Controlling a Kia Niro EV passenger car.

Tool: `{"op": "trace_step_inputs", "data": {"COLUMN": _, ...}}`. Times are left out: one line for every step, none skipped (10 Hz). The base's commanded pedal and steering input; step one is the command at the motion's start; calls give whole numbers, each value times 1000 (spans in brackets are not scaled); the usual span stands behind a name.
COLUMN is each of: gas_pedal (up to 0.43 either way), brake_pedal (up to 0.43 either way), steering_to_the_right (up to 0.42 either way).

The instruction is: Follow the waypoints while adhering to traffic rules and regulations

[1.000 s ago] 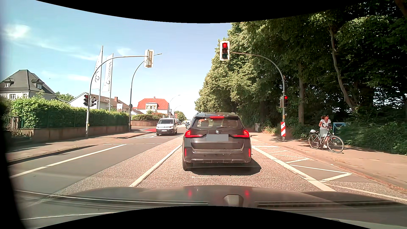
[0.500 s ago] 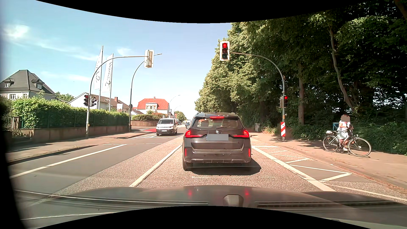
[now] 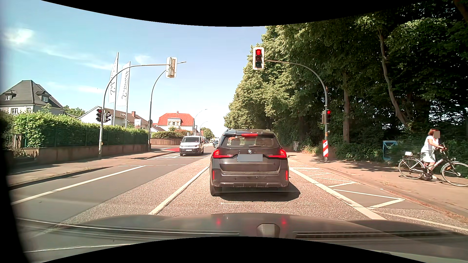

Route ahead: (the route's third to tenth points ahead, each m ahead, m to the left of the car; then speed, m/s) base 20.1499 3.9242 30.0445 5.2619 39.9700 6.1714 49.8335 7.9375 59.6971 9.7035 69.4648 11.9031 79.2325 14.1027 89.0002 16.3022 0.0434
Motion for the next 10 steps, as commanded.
{"op": "trace_step_inputs", "data": {"gas_pedal": 0, "brake_pedal": 6, "steering_to_the_right": 1}}
{"op": "trace_step_inputs", "data": {"gas_pedal": 0, "brake_pedal": 6, "steering_to_the_right": 1}}
{"op": "trace_step_inputs", "data": {"gas_pedal": 0, "brake_pedal": 6, "steering_to_the_right": 1}}
{"op": "trace_step_inputs", "data": {"gas_pedal": 0, "brake_pedal": 6, "steering_to_the_right": 1}}
{"op": "trace_step_inputs", "data": {"gas_pedal": 0, "brake_pedal": 6, "steering_to_the_right": 1}}
{"op": "trace_step_inputs", "data": {"gas_pedal": 0, "brake_pedal": 0, "steering_to_the_right": 1}}
{"op": "trace_step_inputs", "data": {"gas_pedal": 0, "brake_pedal": 6, "steering_to_the_right": 1}}
{"op": "trace_step_inputs", "data": {"gas_pedal": 0, "brake_pedal": 6, "steering_to_the_right": 1}}
{"op": "trace_step_inputs", "data": {"gas_pedal": 0, "brake_pedal": 6, "steering_to_the_right": 1}}
{"op": "trace_step_inputs", "data": {"gas_pedal": 0, "brake_pedal": 6, "steering_to_the_right": 1}}
